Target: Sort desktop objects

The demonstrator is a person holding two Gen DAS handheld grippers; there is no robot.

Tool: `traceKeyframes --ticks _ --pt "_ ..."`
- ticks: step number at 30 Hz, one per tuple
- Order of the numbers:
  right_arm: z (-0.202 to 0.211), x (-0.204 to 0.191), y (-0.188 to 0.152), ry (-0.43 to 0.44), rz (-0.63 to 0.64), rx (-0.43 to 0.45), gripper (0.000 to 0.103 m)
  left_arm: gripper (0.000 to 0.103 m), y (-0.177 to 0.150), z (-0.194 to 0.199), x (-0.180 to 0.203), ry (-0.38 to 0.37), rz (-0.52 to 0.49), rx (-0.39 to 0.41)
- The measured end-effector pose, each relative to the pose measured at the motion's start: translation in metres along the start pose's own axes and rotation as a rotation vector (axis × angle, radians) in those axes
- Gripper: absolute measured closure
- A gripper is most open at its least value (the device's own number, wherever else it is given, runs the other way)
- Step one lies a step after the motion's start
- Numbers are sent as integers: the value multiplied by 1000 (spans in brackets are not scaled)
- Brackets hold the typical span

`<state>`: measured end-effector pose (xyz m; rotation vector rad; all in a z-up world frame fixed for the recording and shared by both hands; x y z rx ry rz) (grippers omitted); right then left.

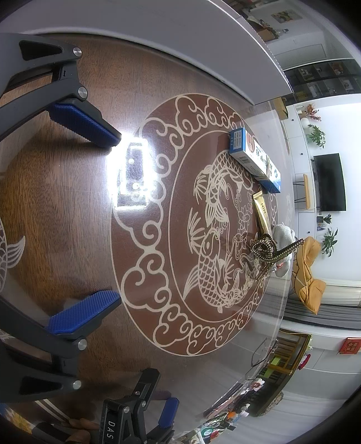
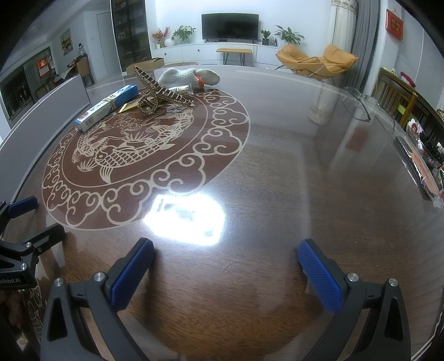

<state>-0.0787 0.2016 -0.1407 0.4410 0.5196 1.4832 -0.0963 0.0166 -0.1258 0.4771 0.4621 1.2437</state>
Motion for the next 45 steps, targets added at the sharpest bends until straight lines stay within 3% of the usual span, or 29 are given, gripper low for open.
traceKeyframes --ticks 7,11,14,20,25,29,30,31,33,40,45 --pt "0 0 0 0 0 0 0 0 10 -7 -12 -7 1 -28" --pt "0 0 0 0 0 0 0 0 42 -21 -50 -4 94 -25" --pt "0 0 0 0 0 0 0 0 81 -34 -78 93 55 1" --pt "0 0 0 0 -1 0 0 0 137 -82 -96 118 -62 -68" --pt "0 0 0 0 -1 1 0 0 154 -115 -98 112 -77 -108" --pt "-1 0 0 0 -1 1 0 0 158 -123 -103 37 0 -96" --pt "0 0 0 0 -1 1 0 11 158 -122 -103 28 9 -79" --pt "0 0 0 0 -1 1 0 39 160 -119 -103 15 14 -52" --pt "0 0 0 0 -1 1 0 62 162 -113 -102 23 11 -24" --pt "0 0 0 0 -1 1 0 62 126 -87 -88 38 38 1" --pt "0 0 0 0 -1 1 0 62 66 -46 -67 34 23 21"
Point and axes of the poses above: each gripper's, at about its wrist camera, not at the fingertips, and z roughly against the way its jaws point, x to its right, y to its top, the point moved 7 cm from there along -z, roughly the way its jaws point, and after that the axes turned 7 degrees about -z, right-handed, at the moved point
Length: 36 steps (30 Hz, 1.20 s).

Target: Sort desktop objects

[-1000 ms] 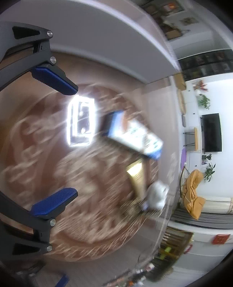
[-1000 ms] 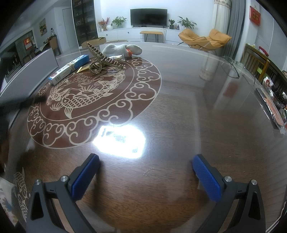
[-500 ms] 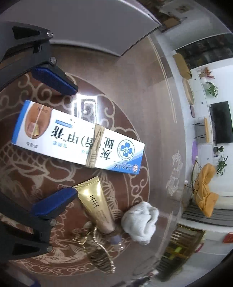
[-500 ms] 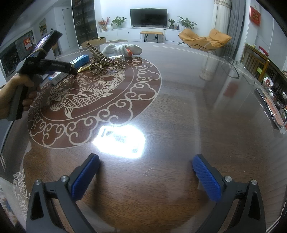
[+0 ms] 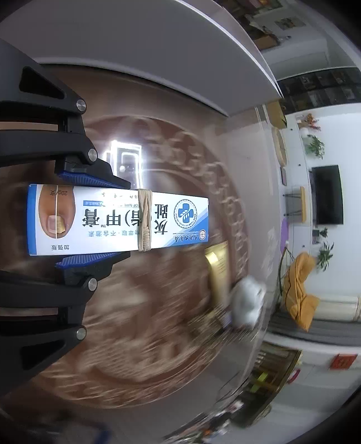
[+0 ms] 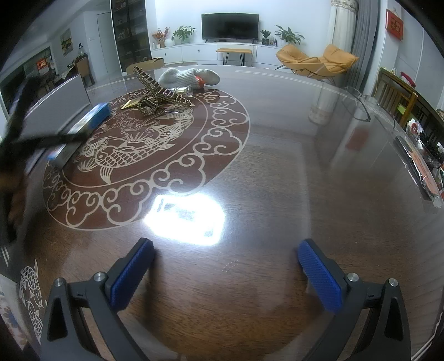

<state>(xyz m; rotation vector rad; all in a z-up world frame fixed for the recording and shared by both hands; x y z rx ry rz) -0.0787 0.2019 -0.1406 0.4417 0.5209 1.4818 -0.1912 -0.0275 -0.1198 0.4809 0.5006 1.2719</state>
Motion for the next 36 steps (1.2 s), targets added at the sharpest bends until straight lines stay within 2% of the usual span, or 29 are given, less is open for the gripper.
traceKeyframes --ticks 6,10,33,36 --pt "0 0 0 0 0 0 0 62 -53 40 15 -19 -36 5" --pt "0 0 0 0 0 0 0 62 -65 48 16 -20 -34 26" --pt "0 0 0 0 0 1 0 62 -63 47 11 -2 -24 35" --pt "0 0 0 0 0 1 0 62 -65 46 4 9 15 32"
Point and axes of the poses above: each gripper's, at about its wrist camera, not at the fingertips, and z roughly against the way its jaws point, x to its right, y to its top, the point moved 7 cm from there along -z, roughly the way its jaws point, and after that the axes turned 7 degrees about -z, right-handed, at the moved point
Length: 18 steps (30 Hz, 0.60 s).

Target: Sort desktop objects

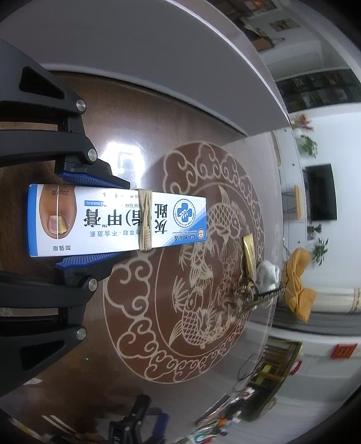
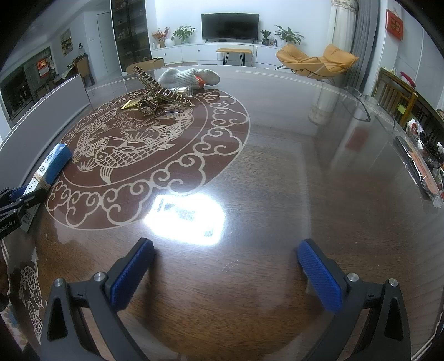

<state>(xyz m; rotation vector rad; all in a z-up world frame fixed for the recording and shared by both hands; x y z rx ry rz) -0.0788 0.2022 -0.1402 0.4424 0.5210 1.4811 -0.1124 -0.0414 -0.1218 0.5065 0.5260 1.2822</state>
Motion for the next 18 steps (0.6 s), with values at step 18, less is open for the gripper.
traceKeyframes --ticks 18 --pt "-24 -48 35 108 131 -56 0 62 -4 1 -6 25 18 -4"
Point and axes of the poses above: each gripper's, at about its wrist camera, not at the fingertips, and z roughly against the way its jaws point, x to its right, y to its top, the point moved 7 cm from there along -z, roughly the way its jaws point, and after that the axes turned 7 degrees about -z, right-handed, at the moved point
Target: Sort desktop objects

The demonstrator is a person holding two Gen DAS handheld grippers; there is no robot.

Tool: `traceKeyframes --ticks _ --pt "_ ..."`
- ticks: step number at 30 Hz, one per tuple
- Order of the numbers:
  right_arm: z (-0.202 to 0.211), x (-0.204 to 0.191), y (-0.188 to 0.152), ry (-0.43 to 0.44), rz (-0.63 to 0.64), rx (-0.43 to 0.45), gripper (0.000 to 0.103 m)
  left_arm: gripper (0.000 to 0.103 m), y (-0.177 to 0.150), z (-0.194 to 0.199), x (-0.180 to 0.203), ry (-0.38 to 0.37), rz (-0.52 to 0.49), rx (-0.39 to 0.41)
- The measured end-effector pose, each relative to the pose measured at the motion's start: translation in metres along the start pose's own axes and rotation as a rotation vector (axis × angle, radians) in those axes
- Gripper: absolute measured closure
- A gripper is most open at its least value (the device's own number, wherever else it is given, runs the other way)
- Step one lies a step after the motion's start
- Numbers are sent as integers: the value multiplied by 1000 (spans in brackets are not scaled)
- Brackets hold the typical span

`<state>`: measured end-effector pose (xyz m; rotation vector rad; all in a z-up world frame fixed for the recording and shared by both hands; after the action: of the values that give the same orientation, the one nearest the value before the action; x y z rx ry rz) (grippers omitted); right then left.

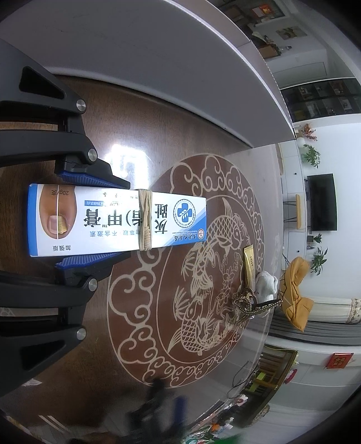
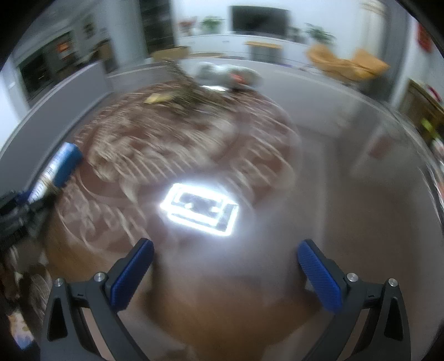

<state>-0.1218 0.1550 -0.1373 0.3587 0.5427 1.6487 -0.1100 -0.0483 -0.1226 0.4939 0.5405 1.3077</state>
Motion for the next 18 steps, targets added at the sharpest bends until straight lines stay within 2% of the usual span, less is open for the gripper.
traceKeyframes --ticks 5,8,10,11,12,13,14,16,18 --pt "-14 -43 84 -50 175 89 0 62 -1 0 0 -3 1 0" --pt "-25 -65 128 -54 186 108 0 62 0 1 0 -3 1 0" --pt "-42 -77 149 -42 168 82 0 62 0 1 0 -4 1 0" --pt "-52 -81 156 -23 151 57 6 62 -1 1 0 -5 2 0" --pt "-60 -82 161 -12 136 36 17 62 -1 0 -1 -8 4 1" --pt "-68 -80 163 -7 111 14 48 62 -1 0 -1 -10 5 1" --pt "-72 -76 165 -13 85 7 62 62 0 0 -1 -11 5 1" --pt "-64 -64 164 22 26 42 73 62 0 0 -1 -11 5 1" --pt "-49 -52 153 83 -22 77 75 62 0 0 -1 -11 5 1"
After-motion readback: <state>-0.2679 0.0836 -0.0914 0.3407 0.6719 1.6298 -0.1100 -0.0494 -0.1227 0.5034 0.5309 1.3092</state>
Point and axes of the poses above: each gripper's, at about its wrist camera, not at the fingertips, and z roughly against the way its jaws point, x to its right, y to its top, the point moved 7 cm from there along -z, roughly the way its jaws point, and after that the axes turned 7 degrees about -z, right-handed, at the moved point
